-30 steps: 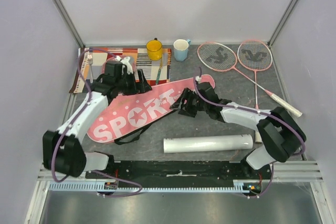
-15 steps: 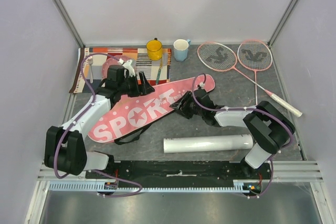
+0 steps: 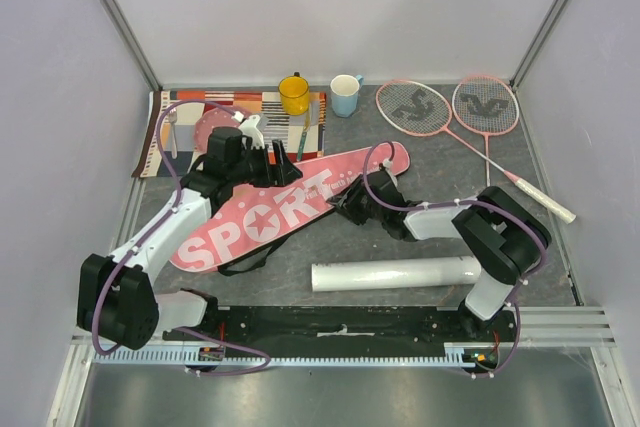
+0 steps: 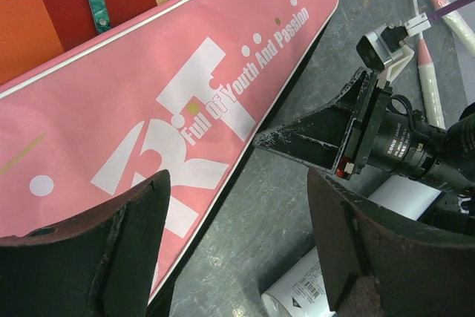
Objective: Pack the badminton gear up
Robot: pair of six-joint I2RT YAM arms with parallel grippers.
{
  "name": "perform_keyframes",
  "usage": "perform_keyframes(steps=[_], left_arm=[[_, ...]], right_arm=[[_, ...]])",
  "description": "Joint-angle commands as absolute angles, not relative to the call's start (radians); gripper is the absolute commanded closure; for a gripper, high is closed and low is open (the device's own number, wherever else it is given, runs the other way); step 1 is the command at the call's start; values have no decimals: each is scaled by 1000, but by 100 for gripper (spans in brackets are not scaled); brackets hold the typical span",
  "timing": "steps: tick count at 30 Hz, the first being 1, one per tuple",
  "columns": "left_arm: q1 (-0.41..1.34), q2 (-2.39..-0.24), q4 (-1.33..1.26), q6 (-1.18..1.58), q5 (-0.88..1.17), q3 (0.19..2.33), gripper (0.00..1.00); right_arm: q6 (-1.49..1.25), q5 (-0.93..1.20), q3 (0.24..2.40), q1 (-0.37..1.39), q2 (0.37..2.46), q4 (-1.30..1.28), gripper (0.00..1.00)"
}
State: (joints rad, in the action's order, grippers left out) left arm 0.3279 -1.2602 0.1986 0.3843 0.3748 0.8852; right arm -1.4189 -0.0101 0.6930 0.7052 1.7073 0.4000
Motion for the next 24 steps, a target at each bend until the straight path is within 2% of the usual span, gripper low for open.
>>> perform_keyframes(steps=[1,11,14,17,18,20,24], left_arm=[[330,-1249,158,347,387,887,20],[330,-1250,150,339,394,884,18],[336,-1250,147,331,405,882,18],[351,-1255,149,305,399,884,19],[374,-1255,152,295,394,882,19],[412,-1258,166,244,338,887,17],[556,-1265,224,143,215,905,11]], right_arm=[[-1440,-22,701,712,1755,505,51],[-1505,-29,692,712,1796,563,55],[-1548,-41,667,712,1798,620,64],[-1580,-63,652,712,1795,660,80],[-1589,-75,644,712,1790,676,90],[-1598,-90,626,710,1770,710,100],[-1546,-84,634,704,1724,721,100]])
